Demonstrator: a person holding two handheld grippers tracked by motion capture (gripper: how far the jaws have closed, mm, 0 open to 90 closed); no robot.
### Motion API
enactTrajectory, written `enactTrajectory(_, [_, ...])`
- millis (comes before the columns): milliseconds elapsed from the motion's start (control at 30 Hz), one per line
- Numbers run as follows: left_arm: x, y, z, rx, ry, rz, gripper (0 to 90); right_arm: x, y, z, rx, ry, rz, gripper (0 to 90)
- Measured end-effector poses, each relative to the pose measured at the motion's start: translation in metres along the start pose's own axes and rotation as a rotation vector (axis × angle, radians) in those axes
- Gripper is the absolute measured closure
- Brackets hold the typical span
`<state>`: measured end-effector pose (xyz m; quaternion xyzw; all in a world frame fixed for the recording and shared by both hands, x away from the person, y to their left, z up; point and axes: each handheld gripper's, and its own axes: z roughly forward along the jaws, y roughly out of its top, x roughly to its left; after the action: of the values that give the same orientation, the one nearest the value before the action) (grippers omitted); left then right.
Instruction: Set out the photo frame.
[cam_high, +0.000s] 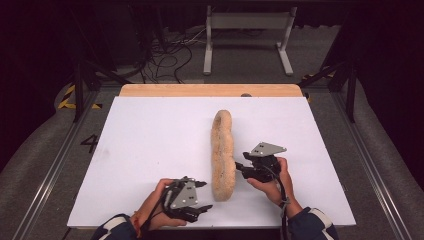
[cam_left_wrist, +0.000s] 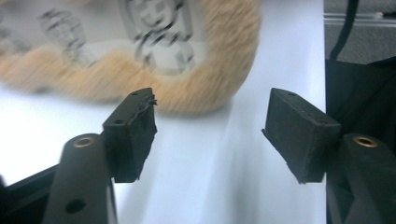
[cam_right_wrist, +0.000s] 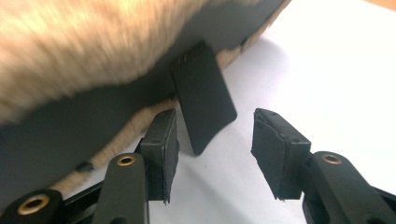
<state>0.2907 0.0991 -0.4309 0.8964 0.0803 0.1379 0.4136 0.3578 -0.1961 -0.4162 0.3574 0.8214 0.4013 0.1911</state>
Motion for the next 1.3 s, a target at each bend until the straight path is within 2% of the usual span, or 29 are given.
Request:
enactTrajectory(33, [0.004,-0.013,-0.013,0.014,0.033,-0.012,29.9,-0.002,0.006,-0.009,-0.026,-0.002,0.023,50.5])
enactTrajectory(67, [0.004,-0.013,-0.013,0.014,0.033,-0.012,28.8,-0.002,0.006,-0.009,-0.026,-0.002,0.023,50.5])
enactTrajectory(167, [0.008,-0.039,-0.034,0.047,0.087,-0.063,27.0,-0.004,0.014,-0.021,-0.089,-0.032,0.055,51.0])
enactTrajectory(200, [0.009,-0.046,-0.039,0.064,0.113,-0.073,24.1,-0.005,0.016,-0.024,-0.099,-0.018,0.066,50.3])
enactTrajectory(267, [0.010,-0.060,-0.049,0.082,0.145,-0.085,21.5,-0.004,0.022,-0.028,-0.101,-0.017,0.073,47.8])
enactTrajectory(367, [0.014,-0.078,-0.061,0.101,0.168,-0.132,19.4,-0.004,0.030,-0.033,-0.099,-0.004,0.091,45.8])
enactTrajectory(433, [0.018,-0.090,-0.067,0.105,0.187,-0.169,18.3,-0.002,0.038,-0.035,-0.095,-0.003,0.120,43.8])
enactTrajectory(500, [0.022,-0.096,-0.073,0.099,0.198,-0.201,17.9,0.003,0.047,-0.035,-0.097,0.011,0.130,42.9])
enactTrajectory(567, [0.026,-0.102,-0.078,0.089,0.209,-0.236,17.2,0.009,0.055,-0.033,-0.076,0.029,0.111,40.4])
enactTrajectory(600, [0.026,-0.102,-0.078,0.089,0.209,-0.236,17.0,0.013,0.061,-0.028,-0.044,0.038,0.108,38.7])
enactTrajectory(633, [0.027,-0.104,-0.079,0.087,0.217,-0.248,17.0,0.013,0.061,-0.028,-0.044,0.038,0.108,38.7])
enactTrajectory(767, [0.030,-0.109,-0.077,0.101,0.220,-0.275,16.4,0.015,0.069,-0.008,0.047,0.043,0.154,35.1])
enactTrajectory(867, [0.029,-0.109,-0.073,0.122,0.202,-0.257,16.1,0.009,0.072,0.008,0.103,0.046,0.210,33.0])
enactTrajectory(1000, [0.029,-0.109,-0.069,0.134,0.198,-0.250,15.9,0.004,0.080,0.023,0.194,0.105,0.267,33.4])
enactTrajectory(1067, [0.028,-0.108,-0.069,0.127,0.197,-0.251,16.0,0.003,0.083,0.031,0.259,0.146,0.272,36.7])
enactTrajectory(1133, [0.028,-0.107,-0.069,0.123,0.194,-0.250,16.0,0.003,0.086,0.034,0.280,0.122,0.268,40.7])
enactTrajectory(1233, [0.028,-0.108,-0.068,0.127,0.190,-0.250,16.1,0.003,0.091,0.036,0.310,0.123,0.261,42.8])
enactTrajectory(1300, [0.028,-0.108,-0.068,0.129,0.189,-0.250,16.1,0.003,0.094,0.037,0.328,0.116,0.239,44.0])
